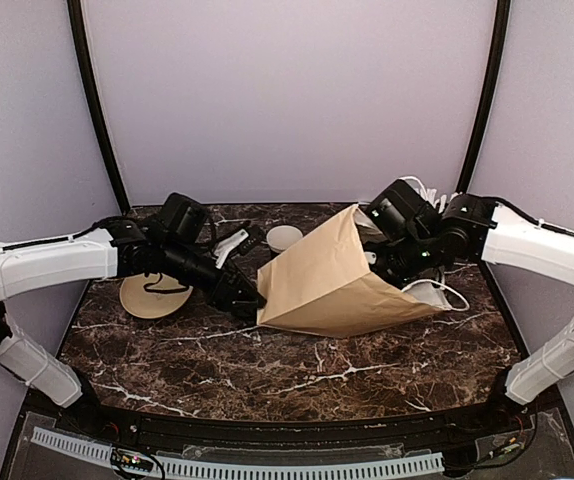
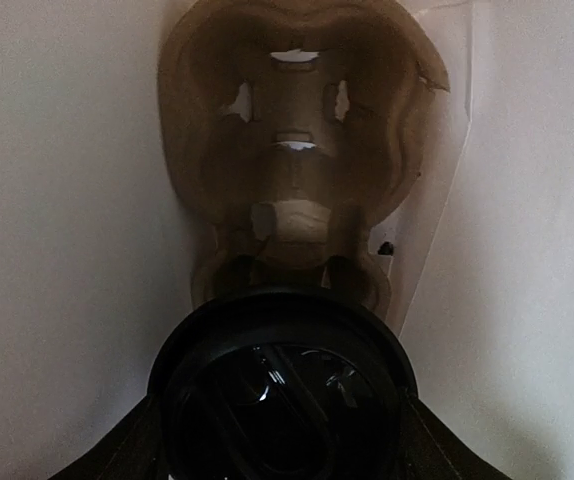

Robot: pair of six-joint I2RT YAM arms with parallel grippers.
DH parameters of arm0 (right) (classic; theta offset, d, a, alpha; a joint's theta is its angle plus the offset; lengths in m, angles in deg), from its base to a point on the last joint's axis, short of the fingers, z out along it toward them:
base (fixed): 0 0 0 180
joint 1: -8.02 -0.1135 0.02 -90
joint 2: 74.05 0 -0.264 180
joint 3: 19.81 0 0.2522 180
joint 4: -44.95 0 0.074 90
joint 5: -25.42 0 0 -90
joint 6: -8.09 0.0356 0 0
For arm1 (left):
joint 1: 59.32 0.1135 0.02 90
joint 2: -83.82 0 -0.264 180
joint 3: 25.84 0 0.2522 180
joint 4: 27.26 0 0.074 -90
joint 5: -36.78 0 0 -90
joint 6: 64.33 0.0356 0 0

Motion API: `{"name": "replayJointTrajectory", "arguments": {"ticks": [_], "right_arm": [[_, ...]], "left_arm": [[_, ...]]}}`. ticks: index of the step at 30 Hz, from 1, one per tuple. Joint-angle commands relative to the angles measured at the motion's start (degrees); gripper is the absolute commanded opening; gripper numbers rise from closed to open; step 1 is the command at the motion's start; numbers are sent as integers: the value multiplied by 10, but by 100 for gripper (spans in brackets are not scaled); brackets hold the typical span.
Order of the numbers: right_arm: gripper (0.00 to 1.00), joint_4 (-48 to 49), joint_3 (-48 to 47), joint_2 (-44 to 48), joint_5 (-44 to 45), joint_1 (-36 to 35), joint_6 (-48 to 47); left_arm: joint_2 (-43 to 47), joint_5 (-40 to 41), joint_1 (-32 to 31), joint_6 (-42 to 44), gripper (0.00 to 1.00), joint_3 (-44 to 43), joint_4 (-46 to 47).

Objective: Pack the takeout coffee

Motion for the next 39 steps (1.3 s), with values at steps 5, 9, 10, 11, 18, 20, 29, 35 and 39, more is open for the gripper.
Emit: {"name": "replayJointTrajectory", "arguments": {"ticks": [5,9,10,11,18,20,29,35,39], "right_arm": [[54,-38,-58,-25,-10,-1,-38],[54,-64,-76,-18,-34,-1,-45],[54,-73,-90,-18,-47,-1,-45],[54,-82,-106,-18,-58,-1,-43],[53,-104,-241,-35,-84,1,-21],[53,-112,-278,-42,-89,2,-17],[53,-137,-409,-29,-62,29,46],[53,-133,-282,64,-17,114,36],[53,-134,-231,117,-10,178,42]], "left_arm": [[63,121,1,6,61,-55,-90],[81,129,0,5,63,-78,-90],[83,126,1,0,63,-89,-85],[83,112,0,-3,63,-96,-70],[67,78,0,-48,64,-170,-14],[58,118,0,-40,64,-178,-24],[15,251,2,-21,64,-240,-45],[6,248,2,-23,64,-258,-38],[11,252,2,-21,64,-261,-33]]}}
